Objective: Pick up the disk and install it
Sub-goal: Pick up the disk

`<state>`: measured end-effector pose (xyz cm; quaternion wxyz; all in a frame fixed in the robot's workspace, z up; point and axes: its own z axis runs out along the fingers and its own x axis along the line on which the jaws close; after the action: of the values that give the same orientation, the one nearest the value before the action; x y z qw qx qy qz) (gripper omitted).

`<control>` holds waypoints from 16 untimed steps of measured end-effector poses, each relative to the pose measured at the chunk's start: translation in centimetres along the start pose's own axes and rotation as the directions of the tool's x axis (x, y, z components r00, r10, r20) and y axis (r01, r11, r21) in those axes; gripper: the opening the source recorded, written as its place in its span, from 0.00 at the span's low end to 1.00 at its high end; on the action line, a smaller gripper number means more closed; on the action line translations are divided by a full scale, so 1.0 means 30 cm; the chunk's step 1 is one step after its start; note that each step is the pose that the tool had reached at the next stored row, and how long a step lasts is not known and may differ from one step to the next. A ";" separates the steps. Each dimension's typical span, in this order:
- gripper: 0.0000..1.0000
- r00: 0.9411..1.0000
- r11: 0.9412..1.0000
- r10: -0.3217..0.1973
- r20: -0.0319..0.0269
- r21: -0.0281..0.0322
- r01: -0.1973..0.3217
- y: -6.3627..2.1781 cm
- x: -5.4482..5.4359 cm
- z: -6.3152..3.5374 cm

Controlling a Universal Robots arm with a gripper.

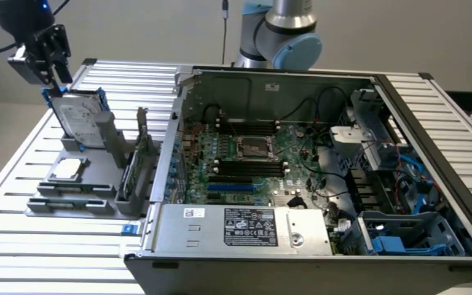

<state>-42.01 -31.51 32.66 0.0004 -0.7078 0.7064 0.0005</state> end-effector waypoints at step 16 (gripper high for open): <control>0.53 1.000 1.000 -0.016 0.020 -0.024 0.016 0.008 0.015 0.047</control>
<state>-42.25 -31.96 31.25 -0.0009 -0.7133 0.7007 0.0160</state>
